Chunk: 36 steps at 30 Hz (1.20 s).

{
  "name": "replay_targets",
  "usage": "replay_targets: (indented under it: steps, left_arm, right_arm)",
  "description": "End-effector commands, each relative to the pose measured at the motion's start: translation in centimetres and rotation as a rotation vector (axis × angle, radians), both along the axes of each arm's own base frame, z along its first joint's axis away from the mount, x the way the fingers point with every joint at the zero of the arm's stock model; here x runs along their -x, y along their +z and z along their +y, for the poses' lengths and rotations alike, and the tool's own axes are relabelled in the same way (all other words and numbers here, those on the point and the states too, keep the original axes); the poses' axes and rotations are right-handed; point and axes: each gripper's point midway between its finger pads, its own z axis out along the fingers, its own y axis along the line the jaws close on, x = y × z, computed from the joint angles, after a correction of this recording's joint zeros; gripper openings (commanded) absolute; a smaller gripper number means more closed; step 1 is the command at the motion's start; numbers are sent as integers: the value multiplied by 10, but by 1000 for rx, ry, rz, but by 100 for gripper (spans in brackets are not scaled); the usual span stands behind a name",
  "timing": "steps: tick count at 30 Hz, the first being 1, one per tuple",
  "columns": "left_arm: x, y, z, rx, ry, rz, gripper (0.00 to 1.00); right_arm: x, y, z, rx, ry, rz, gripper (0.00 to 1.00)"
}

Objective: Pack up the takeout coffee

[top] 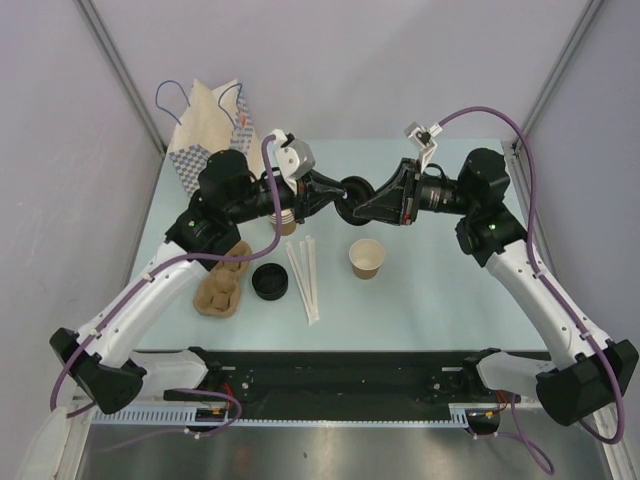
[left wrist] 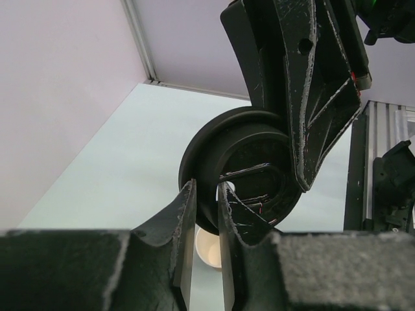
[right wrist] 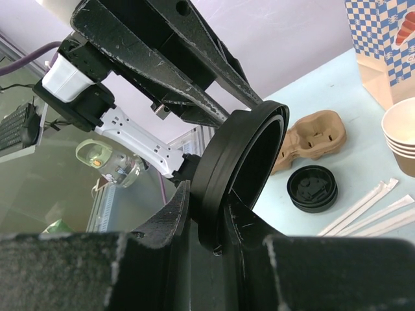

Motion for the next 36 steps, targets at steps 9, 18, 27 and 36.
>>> replay_targets:
  steps: [9,18,27,36]
  left_arm:
    - [-15,-32,0,-139,64,105,0]
    - [-44,-109,3,-388,184,303,0]
    - [-49,-166,-30,-499,257,376,0]
    - [-47,-228,-55,-643,330,489,0]
  right_arm:
    - [-38,20,-21,-40,-172,-17,50]
    - [-86,-66,-92,256,-494,105,85]
    - [-93,-156,-108,468,-517,284,99]
    - [-82,-206,-110,504,-459,382,100]
